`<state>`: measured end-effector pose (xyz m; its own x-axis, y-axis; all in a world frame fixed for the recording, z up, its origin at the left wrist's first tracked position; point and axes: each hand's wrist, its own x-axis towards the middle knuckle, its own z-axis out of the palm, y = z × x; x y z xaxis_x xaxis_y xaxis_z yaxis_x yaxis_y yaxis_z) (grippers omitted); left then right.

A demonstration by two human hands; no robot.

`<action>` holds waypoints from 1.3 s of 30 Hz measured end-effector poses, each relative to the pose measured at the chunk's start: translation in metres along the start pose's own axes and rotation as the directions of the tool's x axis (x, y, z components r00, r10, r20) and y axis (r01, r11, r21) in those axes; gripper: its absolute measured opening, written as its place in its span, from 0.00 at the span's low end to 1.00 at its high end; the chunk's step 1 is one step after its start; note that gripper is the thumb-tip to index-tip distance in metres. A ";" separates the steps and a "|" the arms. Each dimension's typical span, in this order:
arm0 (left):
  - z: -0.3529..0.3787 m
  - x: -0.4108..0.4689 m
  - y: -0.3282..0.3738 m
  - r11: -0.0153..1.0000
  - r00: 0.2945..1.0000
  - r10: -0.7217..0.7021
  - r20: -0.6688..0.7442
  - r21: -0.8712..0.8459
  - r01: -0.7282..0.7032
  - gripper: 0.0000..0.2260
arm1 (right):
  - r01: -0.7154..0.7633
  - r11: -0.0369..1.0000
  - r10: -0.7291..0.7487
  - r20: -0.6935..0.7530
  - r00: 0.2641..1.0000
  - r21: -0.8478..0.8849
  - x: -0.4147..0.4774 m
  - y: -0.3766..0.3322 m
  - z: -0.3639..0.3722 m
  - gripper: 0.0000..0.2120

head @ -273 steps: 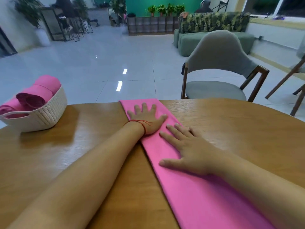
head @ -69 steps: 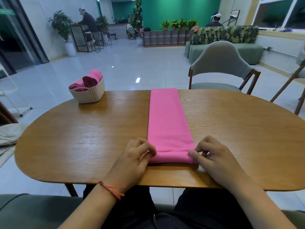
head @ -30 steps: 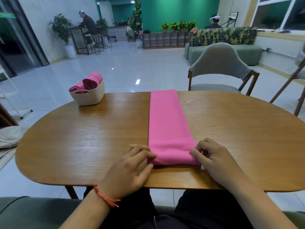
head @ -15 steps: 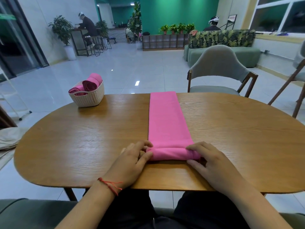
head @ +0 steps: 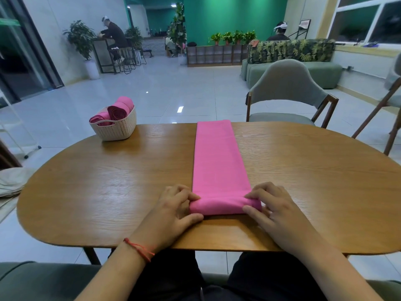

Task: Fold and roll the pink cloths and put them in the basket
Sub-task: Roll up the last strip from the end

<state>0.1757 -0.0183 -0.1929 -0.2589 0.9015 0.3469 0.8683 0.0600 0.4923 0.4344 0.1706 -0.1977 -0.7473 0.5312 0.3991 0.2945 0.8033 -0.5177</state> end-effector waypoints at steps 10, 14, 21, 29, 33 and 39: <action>0.009 0.004 0.000 0.996 0.999 -0.047 0.026 0.083 0.045 0.17 | -0.006 0.998 0.007 0.021 1.000 -0.068 0.000 -0.002 0.003 0.22; 0.008 0.005 0.006 0.999 0.999 -0.045 0.006 -0.015 0.045 0.10 | -0.007 1.000 0.008 0.031 0.999 -0.024 -0.002 -0.008 -0.001 0.13; 0.001 -0.004 0.008 0.995 0.992 0.030 -0.122 -0.095 -0.041 0.07 | -0.039 0.999 0.038 0.013 0.999 0.038 0.005 -0.005 0.000 0.11; -0.002 -0.009 0.014 0.988 0.985 0.150 -0.080 -0.007 -0.151 0.16 | -0.074 0.997 0.075 -0.043 0.996 0.022 0.007 0.004 0.004 0.16; -0.001 -0.007 0.010 0.997 0.994 0.068 -0.091 -0.038 -0.071 0.14 | -0.096 0.995 0.096 -0.016 0.995 0.014 0.011 0.002 0.003 0.16; 0.004 -0.001 0.001 0.993 0.993 -0.042 -0.111 -0.113 0.029 0.14 | -0.052 0.994 0.050 -0.022 0.999 -0.092 0.002 0.000 0.002 0.18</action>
<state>0.1785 -0.0177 -0.1963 -0.3401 0.8452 0.4123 0.8071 0.0373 0.5893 0.4311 0.1710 -0.1982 -0.7186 0.5765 0.3890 0.3866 0.7961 -0.4656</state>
